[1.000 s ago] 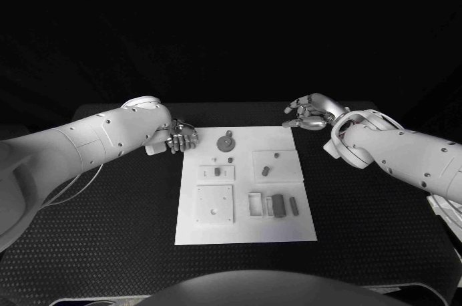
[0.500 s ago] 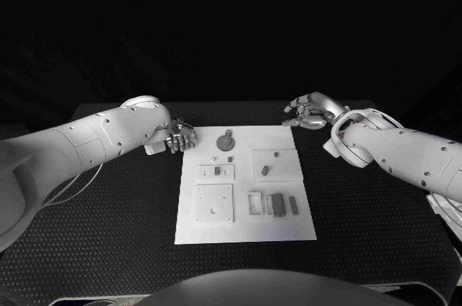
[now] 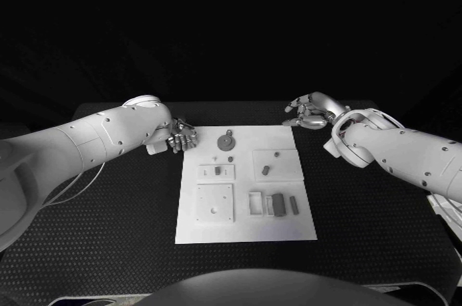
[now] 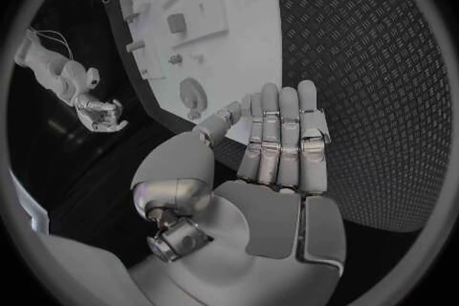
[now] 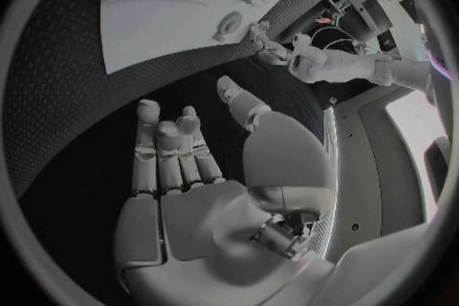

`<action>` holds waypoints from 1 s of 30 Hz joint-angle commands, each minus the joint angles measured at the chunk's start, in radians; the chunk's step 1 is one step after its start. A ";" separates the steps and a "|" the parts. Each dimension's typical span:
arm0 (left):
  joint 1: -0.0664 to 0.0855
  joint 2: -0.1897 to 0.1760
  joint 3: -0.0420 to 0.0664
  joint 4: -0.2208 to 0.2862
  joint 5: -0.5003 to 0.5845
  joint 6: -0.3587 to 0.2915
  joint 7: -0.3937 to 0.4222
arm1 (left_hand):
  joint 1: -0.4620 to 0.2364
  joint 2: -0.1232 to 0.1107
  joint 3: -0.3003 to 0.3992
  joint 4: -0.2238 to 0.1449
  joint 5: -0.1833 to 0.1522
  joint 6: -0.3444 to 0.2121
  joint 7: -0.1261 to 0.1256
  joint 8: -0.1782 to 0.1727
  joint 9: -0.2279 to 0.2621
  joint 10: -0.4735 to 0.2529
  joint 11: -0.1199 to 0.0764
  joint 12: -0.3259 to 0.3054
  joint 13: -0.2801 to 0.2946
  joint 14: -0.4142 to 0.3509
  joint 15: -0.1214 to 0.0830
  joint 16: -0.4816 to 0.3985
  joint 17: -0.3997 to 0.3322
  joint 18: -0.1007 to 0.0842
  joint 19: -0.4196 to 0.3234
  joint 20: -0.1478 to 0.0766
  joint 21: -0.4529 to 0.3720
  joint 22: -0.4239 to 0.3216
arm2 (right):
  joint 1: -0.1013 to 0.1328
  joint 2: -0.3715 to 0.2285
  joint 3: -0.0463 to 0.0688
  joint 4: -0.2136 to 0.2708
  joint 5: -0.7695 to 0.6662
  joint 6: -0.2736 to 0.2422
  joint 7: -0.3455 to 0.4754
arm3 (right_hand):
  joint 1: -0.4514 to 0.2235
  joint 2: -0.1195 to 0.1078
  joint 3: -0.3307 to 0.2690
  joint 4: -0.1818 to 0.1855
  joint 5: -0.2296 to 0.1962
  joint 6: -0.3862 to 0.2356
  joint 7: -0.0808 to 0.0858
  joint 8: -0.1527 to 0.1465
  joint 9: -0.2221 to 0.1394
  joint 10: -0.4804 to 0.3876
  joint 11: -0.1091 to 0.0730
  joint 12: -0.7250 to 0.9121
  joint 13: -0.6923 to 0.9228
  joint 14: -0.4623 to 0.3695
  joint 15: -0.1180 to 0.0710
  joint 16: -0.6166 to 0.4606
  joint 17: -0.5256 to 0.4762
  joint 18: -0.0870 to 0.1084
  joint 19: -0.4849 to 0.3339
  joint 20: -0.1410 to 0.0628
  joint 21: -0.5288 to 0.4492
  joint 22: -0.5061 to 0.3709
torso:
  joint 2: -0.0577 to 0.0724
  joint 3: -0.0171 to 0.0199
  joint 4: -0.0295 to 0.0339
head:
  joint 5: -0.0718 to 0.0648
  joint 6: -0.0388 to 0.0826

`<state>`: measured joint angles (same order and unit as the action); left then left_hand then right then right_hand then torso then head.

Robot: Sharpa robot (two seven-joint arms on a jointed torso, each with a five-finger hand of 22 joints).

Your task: Assemble the parts on the task board

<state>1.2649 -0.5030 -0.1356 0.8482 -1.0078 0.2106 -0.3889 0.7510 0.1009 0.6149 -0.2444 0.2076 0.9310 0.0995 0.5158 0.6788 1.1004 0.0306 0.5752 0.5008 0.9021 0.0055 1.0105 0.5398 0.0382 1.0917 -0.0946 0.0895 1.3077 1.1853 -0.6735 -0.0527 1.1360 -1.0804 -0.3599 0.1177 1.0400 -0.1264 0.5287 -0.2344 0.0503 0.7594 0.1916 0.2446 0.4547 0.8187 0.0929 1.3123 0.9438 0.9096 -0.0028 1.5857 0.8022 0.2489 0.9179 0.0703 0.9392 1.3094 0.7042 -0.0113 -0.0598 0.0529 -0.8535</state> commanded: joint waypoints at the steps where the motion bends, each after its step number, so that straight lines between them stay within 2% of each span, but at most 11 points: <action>1: 0.000 -0.001 0.000 0.006 0.016 0.002 0.024 | 0.025 0.025 0.019 -0.004 0.001 0.013 -0.003 -0.006 0.004 0.011 0.000 -0.005 -0.002 0.007 0.002 -0.006 -0.001 -0.004 0.006 0.004 -0.008 0.018 | 0.000 0.001 0.000 0.001 -0.003 0.006 0.007 | -0.006 0.000 0.002 -0.002 0.000 0.000 0.012 0.007 -0.001 -0.005 0.000 0.005 -0.002 -0.001 -0.009 0.004 -0.001 0.013 -0.006 0.001 -0.005 0.015 | 0.000 0.0000 -0.0004 | 0.001 -0.001; 3: 0.000 -0.002 0.000 0.008 0.016 0.000 0.025 | 0.040 0.027 0.039 -0.001 -0.001 0.021 -0.006 -0.006 0.006 0.016 -0.003 -0.005 -0.003 0.012 0.002 -0.005 -0.001 -0.005 0.007 0.004 -0.009 0.018 | 0.000 0.001 0.000 0.000 -0.003 0.006 0.007 | -0.006 0.000 0.002 -0.002 0.000 0.000 0.012 0.007 -0.002 -0.005 0.000 0.005 -0.002 -0.001 -0.009 0.004 -0.001 0.013 -0.006 0.001 -0.005 0.015 | 0.000 -0.0002 -0.0005 | 0.001 -0.001; 14: 0.000 -0.028 0.001 0.043 0.069 -0.040 0.024 | 0.040 0.035 0.046 0.004 -0.004 0.054 -0.017 -0.009 0.013 0.049 -0.014 -0.002 -0.004 0.040 -0.008 0.003 0.002 -0.006 0.027 -0.005 -0.001 0.022 | 0.000 0.000 0.000 0.001 -0.003 0.006 0.007 | -0.006 0.000 0.002 -0.002 0.000 0.000 0.012 0.007 -0.002 -0.005 0.000 0.005 -0.002 -0.001 -0.009 0.004 -0.002 0.013 -0.006 0.001 -0.005 0.015 | -0.001 0.0006 0.0006 | 0.000 -0.001; 19: 0.000 -0.058 0.001 0.102 0.132 -0.071 0.016 | 0.040 0.040 0.048 -0.002 -0.005 0.064 -0.021 -0.012 0.016 0.060 -0.018 -0.002 -0.004 0.052 -0.012 0.005 0.002 -0.007 0.034 -0.009 0.002 0.022 | 0.000 -0.003 0.000 0.003 -0.003 0.005 0.007 | -0.006 0.000 0.002 -0.002 0.000 0.000 0.012 0.007 -0.002 -0.005 0.000 0.005 -0.002 -0.001 -0.009 0.004 -0.002 0.013 -0.006 0.001 -0.005 0.015 | -0.001 0.0008 0.0012 | 0.001 0.000; 26: 0.001 -0.119 0.001 0.226 0.185 -0.109 -0.003 | 0.039 0.039 0.049 -0.008 -0.008 0.076 -0.025 -0.017 0.018 0.073 -0.022 -0.006 -0.006 0.063 -0.017 0.008 0.003 -0.008 0.041 -0.013 0.006 0.023 | 0.000 -0.007 0.000 0.006 -0.003 0.005 0.006 | -0.006 0.000 0.002 -0.003 0.000 0.000 0.012 0.007 -0.002 -0.005 0.000 0.005 -0.002 -0.001 -0.009 0.004 -0.002 0.013 -0.006 0.001 -0.005 0.015 | -0.002 0.0022 0.0026 | 0.004 0.001; 30: 0.001 -0.145 0.001 0.282 0.188 -0.129 -0.013 | 0.038 0.038 0.051 -0.011 -0.009 0.083 -0.027 -0.023 0.019 0.081 -0.024 -0.012 -0.008 0.067 -0.019 0.010 0.005 -0.009 0.044 -0.016 0.008 0.023 | 0.000 -0.009 0.000 0.007 -0.003 0.005 0.006 | -0.006 0.000 0.002 -0.003 0.000 0.000 0.012 0.007 -0.002 -0.005 0.000 0.006 -0.003 -0.001 -0.009 0.004 -0.002 0.013 -0.006 0.001 -0.005 0.015 | -0.001 0.0017 0.0021 | 0.006 0.002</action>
<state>1.2651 -0.6434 -0.1352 1.1106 -0.8623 0.1279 -0.3886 0.7841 0.1272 0.6652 -0.2485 0.2002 0.9943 0.0844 0.4960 0.6971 1.1709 0.0102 0.5683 0.4942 0.9632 -0.0126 1.0177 0.5428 0.0158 1.1298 -0.1107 0.0940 1.3074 1.1853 -0.6809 -0.0527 1.1405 -1.0802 -0.3599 0.1174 1.0400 -0.1264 0.5286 -0.2344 0.0503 0.7594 0.1881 0.2484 0.4539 0.8188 0.0929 1.3123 0.9422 0.9113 -0.0044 1.5857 0.8013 0.2469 0.9179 0.0703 0.9392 1.3094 0.7029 -0.0096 -0.0577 0.0576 -0.8522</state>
